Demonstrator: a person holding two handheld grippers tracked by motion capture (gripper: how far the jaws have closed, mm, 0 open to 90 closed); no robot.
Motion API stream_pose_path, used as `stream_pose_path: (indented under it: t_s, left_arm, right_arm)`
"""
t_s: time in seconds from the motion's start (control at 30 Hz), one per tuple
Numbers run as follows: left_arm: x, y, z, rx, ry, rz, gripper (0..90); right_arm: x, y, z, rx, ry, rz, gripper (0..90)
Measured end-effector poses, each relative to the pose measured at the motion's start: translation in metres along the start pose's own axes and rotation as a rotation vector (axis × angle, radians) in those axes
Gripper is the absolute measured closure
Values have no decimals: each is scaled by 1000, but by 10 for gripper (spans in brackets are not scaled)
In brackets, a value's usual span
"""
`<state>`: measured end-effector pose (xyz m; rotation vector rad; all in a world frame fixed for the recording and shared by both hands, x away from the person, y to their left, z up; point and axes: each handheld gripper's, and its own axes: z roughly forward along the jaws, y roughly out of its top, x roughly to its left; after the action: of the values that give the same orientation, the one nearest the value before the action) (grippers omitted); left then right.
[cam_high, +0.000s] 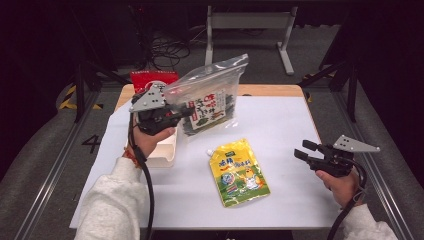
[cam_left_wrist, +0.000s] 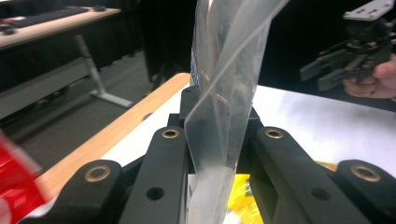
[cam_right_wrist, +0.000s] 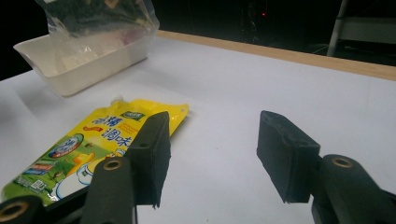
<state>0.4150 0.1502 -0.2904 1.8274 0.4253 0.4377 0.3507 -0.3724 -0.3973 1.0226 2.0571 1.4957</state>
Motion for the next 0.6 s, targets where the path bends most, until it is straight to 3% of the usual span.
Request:
stream_pose_path:
  t_s: [0.1,0.33,0.6]
  left_arm:
    - [5,-3,-14,-11,21,-4,798]
    - [21,-7,-36,29,73,57,798]
    - [42,-23,-61,57,133,34,797]
  right_arm:
    - [3,-1,2,10,8,-4,447]
    - [8,-3,7,32,12,-12,417]
    - [10,-7,13,68,11,-16,392]
